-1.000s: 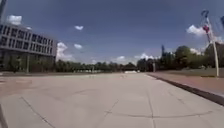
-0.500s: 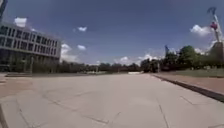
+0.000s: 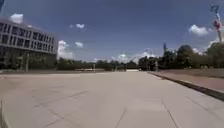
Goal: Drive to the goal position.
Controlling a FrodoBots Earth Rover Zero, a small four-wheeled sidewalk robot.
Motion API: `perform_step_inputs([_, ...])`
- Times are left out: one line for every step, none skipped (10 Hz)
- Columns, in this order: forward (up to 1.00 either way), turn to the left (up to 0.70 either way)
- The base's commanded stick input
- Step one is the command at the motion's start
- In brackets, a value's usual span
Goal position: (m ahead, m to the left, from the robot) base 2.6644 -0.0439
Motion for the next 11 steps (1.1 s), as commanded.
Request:
perform_step_inputs([0.70,-0.24])
perform_step_inputs([0.70,-0.24])
perform_step_inputs([0.70,-0.24])
perform_step_inputs([0.70,-0.24])
perform_step_inputs([0.70,-0.24])
perform_step_inputs([0.70,-0.24])
perform_step_inputs([0.70,-0.24])
perform_step_inputs([0.70,-0.24])
perform_step_inputs([0.70,-0.24])
perform_step_inputs([0.70,-0.24])
perform_step_inputs([0.70,-0.24])
